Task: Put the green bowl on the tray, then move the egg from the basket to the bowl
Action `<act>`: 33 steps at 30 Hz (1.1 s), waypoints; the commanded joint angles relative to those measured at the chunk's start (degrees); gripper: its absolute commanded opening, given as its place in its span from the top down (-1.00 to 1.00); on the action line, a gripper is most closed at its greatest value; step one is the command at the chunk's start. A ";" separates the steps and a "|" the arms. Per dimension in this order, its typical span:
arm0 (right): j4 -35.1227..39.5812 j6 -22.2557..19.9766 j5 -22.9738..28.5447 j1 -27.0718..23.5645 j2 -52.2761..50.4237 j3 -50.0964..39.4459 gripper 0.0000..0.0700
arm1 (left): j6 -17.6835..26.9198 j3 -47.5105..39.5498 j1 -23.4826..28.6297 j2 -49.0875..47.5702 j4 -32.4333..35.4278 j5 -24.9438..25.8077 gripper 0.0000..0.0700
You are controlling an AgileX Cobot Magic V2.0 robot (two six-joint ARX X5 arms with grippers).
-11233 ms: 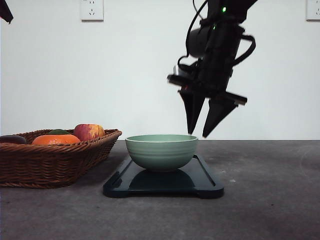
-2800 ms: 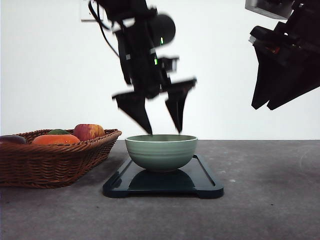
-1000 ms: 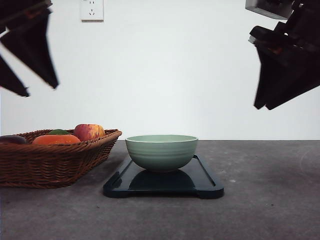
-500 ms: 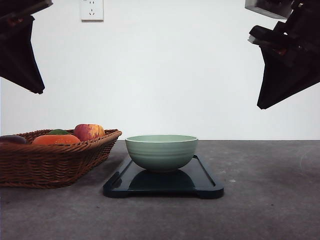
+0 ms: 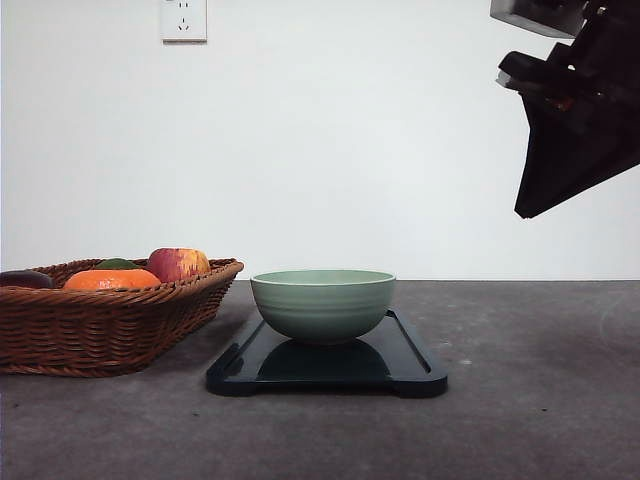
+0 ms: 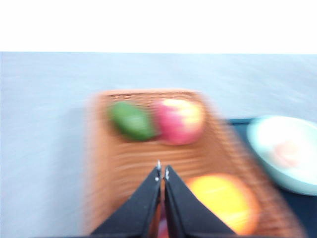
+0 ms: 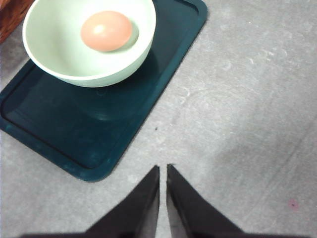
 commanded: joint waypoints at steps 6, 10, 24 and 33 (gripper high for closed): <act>0.59 0.63 0.09 0.33 0.32 0.28 0.96 | 1.36 -9.47 6.72 -14.49 -1.19 0.05 1.00; 0.59 0.63 0.09 0.33 0.32 0.28 0.96 | 1.77 -12.97 8.24 -19.71 -2.61 0.05 1.00; 0.79 0.63 0.08 0.33 0.32 0.28 0.96 | 2.07 -15.68 8.85 -24.75 -5.82 0.05 1.00; 0.78 0.27 0.09 0.37 0.21 0.28 0.95 | 2.07 -15.68 8.85 -24.75 -5.82 0.05 1.00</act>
